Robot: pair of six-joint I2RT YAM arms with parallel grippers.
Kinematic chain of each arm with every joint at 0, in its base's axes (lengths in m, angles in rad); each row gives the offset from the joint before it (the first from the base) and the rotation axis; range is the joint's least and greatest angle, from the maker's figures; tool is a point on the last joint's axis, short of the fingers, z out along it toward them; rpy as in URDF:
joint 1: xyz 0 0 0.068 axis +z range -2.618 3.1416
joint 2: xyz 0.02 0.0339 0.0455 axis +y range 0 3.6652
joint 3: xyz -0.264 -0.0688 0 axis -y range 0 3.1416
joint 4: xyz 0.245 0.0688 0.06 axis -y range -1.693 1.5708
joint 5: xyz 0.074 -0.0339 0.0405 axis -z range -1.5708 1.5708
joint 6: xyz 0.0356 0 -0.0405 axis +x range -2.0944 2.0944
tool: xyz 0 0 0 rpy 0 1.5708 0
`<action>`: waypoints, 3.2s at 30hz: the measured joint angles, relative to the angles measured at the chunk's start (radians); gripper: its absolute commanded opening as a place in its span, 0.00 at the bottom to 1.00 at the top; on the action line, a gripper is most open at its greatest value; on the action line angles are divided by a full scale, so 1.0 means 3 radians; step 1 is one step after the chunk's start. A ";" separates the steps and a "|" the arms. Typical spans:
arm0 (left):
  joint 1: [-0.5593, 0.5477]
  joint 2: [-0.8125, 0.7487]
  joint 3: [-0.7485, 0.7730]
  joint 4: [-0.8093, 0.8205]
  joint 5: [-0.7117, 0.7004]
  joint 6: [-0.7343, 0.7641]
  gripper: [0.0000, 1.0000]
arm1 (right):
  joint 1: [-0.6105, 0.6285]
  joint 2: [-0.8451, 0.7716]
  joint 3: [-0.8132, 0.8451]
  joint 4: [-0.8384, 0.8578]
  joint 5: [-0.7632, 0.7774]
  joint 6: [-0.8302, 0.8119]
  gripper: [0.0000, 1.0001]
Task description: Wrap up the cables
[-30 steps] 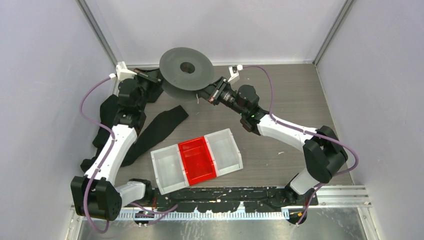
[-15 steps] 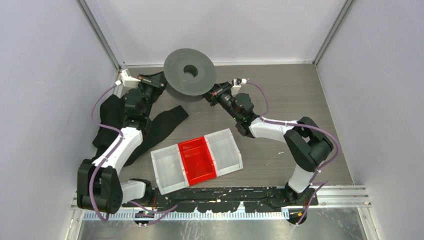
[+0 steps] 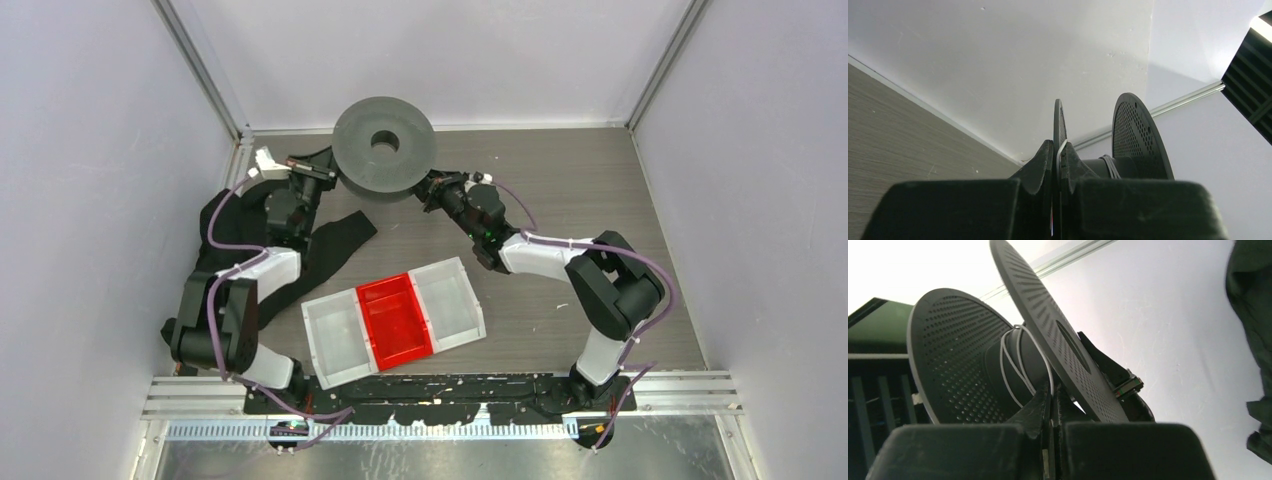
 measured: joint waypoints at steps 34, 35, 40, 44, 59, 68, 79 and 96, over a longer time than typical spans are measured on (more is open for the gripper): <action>-0.0167 0.2155 0.0455 0.0877 0.0500 -0.0173 0.01 | -0.0537 0.0626 -0.0676 -0.0263 -0.0490 0.0081 0.26; -0.0184 0.2211 0.0500 0.0888 0.0500 -0.0182 0.00 | -0.0561 0.0629 -0.0676 -0.0261 -0.0490 0.0081 0.27; -0.0282 0.2504 0.0717 0.0933 0.0459 -0.0252 0.00 | -0.0689 0.0720 -0.0676 -0.0237 -0.0486 0.0062 0.14; -0.0381 0.2706 0.0886 0.0947 0.0444 -0.0327 0.01 | -0.0781 0.0750 -0.0671 -0.0174 -0.0483 0.0065 0.01; -0.0540 0.2935 0.1059 0.0944 0.0411 -0.0495 0.30 | -0.1102 0.0506 -0.0529 -0.1115 -0.0524 -0.0047 0.29; -0.0615 0.2906 0.0993 0.0693 0.0646 -0.0423 0.40 | -0.1116 0.0367 -0.0284 -0.1837 -0.0539 -0.0247 0.33; -0.0601 0.2612 0.0771 0.0278 0.0706 -0.0226 0.47 | -0.1116 0.0118 -0.0482 -0.1991 -0.0510 -0.0266 0.34; -0.0549 0.1854 0.0725 -0.0664 0.0796 0.0369 0.87 | -0.1284 -0.0806 -0.0853 -0.2421 -0.0389 -0.0706 0.51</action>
